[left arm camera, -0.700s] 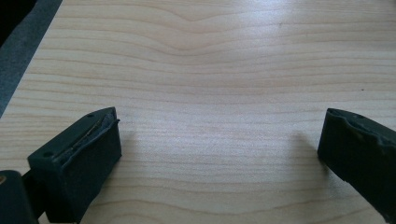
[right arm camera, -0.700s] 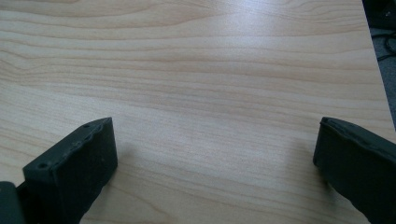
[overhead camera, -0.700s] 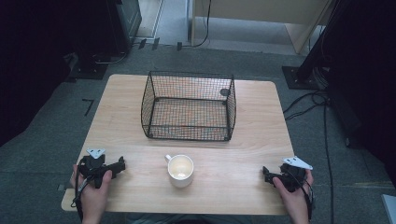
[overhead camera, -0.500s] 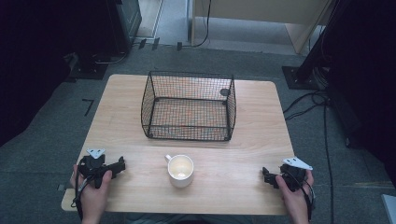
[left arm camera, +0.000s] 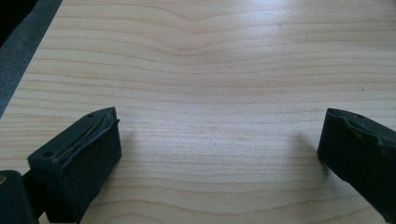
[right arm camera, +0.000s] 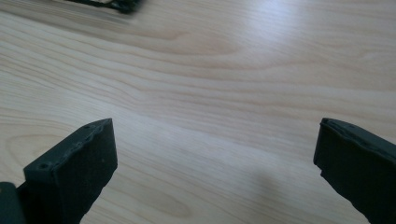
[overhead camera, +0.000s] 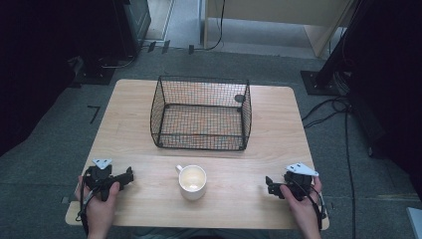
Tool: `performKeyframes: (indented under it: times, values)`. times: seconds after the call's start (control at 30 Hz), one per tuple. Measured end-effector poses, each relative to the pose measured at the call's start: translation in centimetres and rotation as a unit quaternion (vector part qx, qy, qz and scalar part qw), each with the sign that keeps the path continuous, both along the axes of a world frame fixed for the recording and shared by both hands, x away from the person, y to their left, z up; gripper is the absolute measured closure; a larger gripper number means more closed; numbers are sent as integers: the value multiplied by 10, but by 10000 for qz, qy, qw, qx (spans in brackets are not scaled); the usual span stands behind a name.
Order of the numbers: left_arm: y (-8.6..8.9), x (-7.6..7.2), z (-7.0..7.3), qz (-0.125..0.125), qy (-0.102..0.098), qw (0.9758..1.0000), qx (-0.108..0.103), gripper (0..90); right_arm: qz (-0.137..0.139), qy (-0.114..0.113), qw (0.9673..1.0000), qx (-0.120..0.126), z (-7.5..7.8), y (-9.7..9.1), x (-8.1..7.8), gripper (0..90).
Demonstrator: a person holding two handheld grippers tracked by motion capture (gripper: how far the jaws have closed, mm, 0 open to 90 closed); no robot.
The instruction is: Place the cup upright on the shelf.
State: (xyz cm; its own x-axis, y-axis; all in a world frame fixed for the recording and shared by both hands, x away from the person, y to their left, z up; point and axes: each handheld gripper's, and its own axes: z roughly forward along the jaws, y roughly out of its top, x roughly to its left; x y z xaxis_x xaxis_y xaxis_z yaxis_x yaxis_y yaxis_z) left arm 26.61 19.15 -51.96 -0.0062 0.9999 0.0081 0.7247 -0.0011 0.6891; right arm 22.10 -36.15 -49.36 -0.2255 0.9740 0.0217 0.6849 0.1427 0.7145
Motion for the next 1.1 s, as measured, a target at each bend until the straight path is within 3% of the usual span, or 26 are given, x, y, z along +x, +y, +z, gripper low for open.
performKeyframes:
  times: [0.13,0.3,0.43,0.47,0.73,1.1]
  values:
    - [0,0,0,0,-1,10000,0,0,130,-127,9998,76,10,12,1,0]
    - [0,0,0,-2,0,10000,0,0,414,-243,9988,-11,21,37,5,0]
    - [0,0,0,-3,0,10000,0,0,456,-305,9985,81,24,47,7,0]
    - [0,0,0,-2,0,10000,0,0,574,-316,9977,161,26,56,8,0]
    - [0,0,0,-16,4,10000,7,0,763,-435,9960,150,31,89,7,0]
    - [0,0,0,-30,10,10000,11,0,1259,-481,9904,303,43,128,8,0]
